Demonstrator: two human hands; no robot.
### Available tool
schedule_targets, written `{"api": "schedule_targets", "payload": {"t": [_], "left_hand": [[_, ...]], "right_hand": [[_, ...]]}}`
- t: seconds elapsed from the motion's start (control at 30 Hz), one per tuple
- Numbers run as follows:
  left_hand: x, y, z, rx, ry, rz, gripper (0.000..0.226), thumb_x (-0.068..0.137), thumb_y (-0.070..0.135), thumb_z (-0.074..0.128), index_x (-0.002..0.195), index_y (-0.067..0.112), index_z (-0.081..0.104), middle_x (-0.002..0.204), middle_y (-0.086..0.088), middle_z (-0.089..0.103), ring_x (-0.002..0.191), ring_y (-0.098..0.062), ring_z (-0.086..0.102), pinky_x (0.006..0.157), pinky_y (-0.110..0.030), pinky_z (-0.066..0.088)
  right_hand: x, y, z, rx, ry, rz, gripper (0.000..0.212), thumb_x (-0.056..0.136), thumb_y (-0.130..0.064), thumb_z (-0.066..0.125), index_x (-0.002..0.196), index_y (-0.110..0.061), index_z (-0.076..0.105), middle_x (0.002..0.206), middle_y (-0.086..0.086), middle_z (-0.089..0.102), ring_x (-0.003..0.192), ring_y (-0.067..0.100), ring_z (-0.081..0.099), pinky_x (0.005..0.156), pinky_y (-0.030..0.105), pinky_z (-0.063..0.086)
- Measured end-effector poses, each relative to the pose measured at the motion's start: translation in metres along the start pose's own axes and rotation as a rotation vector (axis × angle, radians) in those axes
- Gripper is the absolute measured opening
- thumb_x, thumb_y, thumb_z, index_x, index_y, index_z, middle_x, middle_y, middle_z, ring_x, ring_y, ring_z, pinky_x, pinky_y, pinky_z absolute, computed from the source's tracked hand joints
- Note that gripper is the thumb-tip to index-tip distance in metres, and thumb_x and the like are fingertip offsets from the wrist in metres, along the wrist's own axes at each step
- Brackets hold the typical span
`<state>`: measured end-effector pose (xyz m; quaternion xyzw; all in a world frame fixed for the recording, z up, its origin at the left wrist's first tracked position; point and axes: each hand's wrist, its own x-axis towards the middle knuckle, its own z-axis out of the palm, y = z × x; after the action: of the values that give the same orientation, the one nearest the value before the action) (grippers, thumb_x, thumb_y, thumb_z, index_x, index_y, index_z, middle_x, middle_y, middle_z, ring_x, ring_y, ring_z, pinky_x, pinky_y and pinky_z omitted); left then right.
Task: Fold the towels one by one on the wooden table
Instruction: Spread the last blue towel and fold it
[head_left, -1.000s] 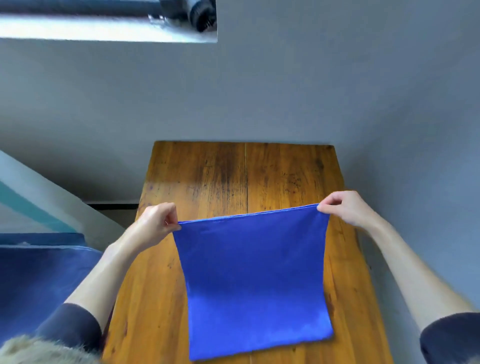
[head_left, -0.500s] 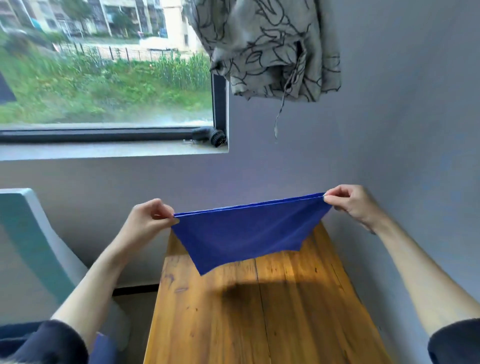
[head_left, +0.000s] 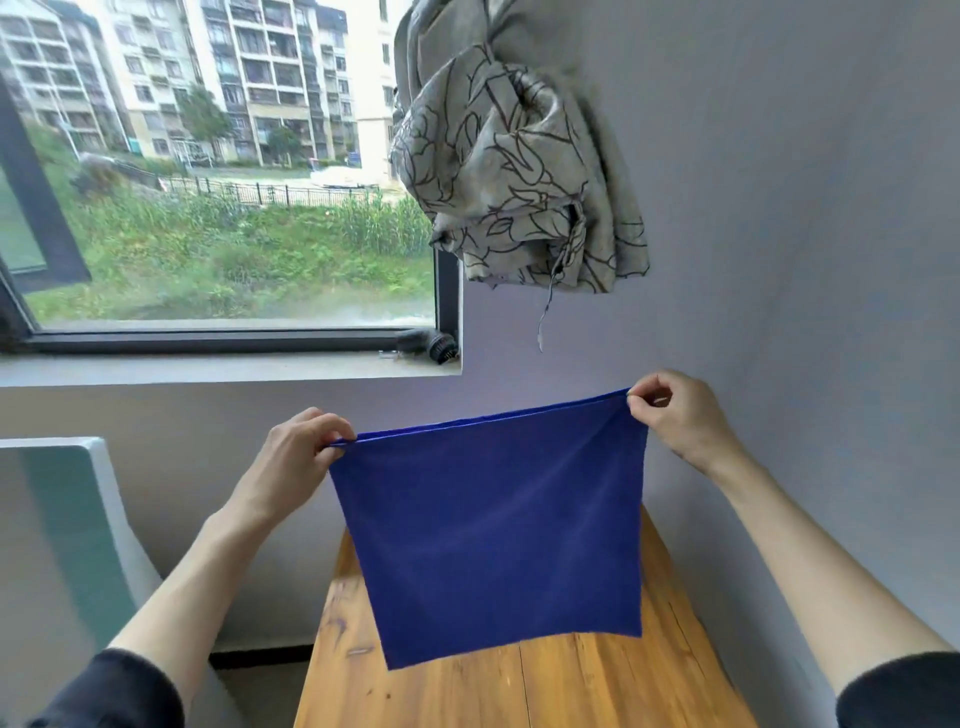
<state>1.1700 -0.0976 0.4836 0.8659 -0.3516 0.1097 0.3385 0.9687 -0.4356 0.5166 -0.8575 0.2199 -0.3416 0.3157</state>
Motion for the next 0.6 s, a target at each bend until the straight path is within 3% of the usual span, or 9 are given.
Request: {"api": "schedule_targets", "payload": {"t": [0.13, 0.3, 0.47, 0.6], "left_hand": [[-0.004, 0.003, -0.001, -0.051, -0.043, -0.014, 0.019, 0.083, -0.003, 0.064, 0.088, 0.011, 0.075, 0.09, -0.002, 0.062, 0.07, -0.007, 0.053, 0.068, -0.014, 0.036], [-0.004, 0.007, 0.004, -0.087, -0.069, -0.111, 0.016, 0.077, -0.004, 0.069, 0.086, 0.007, 0.076, 0.088, -0.005, 0.069, 0.08, -0.02, 0.061, 0.076, -0.022, 0.041], [0.001, 0.008, 0.003, -0.256, -0.005, -0.223, 0.015, 0.074, -0.004, 0.072, 0.077, 0.011, 0.075, 0.079, -0.002, 0.07, 0.076, -0.013, 0.064, 0.062, -0.003, 0.044], [0.004, 0.007, 0.001, -0.384, 0.014, -0.265, 0.016, 0.077, -0.003, 0.069, 0.08, 0.013, 0.074, 0.08, -0.003, 0.071, 0.077, -0.012, 0.064, 0.058, -0.003, 0.045]], "right_hand": [[-0.002, 0.009, -0.003, 0.117, -0.014, 0.108, 0.018, 0.081, -0.006, 0.065, 0.07, -0.02, 0.063, 0.074, -0.008, 0.064, 0.071, 0.009, 0.059, 0.065, 0.015, 0.044], [-0.001, 0.011, -0.004, 0.109, -0.035, 0.11, 0.02, 0.082, -0.007, 0.065, 0.069, -0.023, 0.062, 0.075, -0.01, 0.064, 0.071, 0.005, 0.059, 0.063, 0.012, 0.044], [0.001, 0.013, -0.008, 0.097, -0.037, 0.099, 0.016, 0.083, -0.007, 0.066, 0.074, -0.019, 0.063, 0.075, -0.009, 0.064, 0.071, 0.006, 0.059, 0.065, 0.013, 0.043], [0.001, 0.013, -0.01, 0.274, -0.068, 0.175, 0.013, 0.084, -0.006, 0.064, 0.075, -0.015, 0.066, 0.075, -0.003, 0.065, 0.069, 0.008, 0.059, 0.062, 0.011, 0.047]]}}
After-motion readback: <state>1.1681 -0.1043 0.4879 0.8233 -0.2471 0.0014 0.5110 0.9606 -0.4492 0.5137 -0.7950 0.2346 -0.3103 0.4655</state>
